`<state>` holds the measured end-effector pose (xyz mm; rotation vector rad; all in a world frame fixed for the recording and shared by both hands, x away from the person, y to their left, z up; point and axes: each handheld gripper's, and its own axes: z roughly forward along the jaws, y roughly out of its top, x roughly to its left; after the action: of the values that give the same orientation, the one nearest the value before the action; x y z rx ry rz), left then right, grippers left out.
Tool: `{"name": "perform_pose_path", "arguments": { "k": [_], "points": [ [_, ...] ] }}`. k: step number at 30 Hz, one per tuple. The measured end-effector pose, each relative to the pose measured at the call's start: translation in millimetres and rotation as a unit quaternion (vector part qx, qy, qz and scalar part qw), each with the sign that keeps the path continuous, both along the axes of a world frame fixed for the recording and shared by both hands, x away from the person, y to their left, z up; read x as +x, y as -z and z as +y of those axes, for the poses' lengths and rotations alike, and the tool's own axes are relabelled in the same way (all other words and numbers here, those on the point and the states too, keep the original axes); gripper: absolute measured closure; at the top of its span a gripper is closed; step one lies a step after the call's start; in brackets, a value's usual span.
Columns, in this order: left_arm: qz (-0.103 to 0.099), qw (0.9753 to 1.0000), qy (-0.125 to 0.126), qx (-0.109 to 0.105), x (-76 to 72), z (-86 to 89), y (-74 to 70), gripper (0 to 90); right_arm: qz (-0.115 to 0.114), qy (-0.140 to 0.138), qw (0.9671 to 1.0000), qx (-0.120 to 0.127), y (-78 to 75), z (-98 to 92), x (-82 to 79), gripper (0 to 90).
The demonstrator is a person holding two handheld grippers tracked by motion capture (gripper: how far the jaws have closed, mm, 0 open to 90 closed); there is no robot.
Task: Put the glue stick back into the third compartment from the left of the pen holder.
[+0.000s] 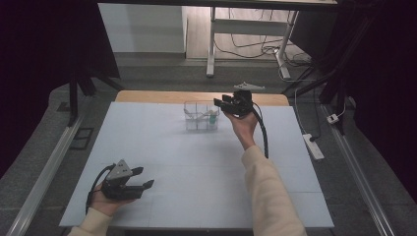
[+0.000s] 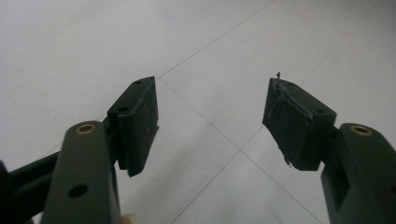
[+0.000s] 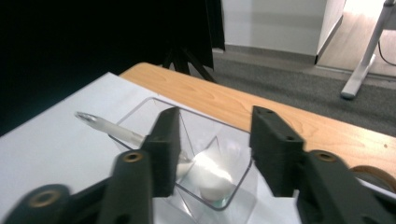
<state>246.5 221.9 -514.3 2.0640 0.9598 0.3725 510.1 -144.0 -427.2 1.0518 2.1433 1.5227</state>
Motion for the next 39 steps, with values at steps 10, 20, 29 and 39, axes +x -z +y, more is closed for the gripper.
{"name": "perform_pose_path", "arguments": {
  "k": [10,20,29,39],
  "points": [
    [-0.001,1.0000,-0.001,-0.001,-0.2,-0.3,-0.5,35.5,-0.002,-0.016,0.9999,0.001,-4.6,-27.5,-35.0,46.2],
    [0.001,1.0000,-0.006,-0.001,1.6,1.5,0.1,35.5,-0.004,-0.042,0.9987,-0.027,4.8,-68.2,-90.3,43.2],
    [0.002,1.0000,-0.008,-0.004,2.7,1.9,-0.1,35.5,0.002,-0.067,0.9968,-0.045,18.5,-94.3,-127.3,42.1],
    [0.001,0.9999,-0.009,-0.009,4.8,2.2,-1.1,35.5,0.008,-0.079,0.9936,-0.080,40.4,-118.8,-159.9,40.8]
  ]
}}
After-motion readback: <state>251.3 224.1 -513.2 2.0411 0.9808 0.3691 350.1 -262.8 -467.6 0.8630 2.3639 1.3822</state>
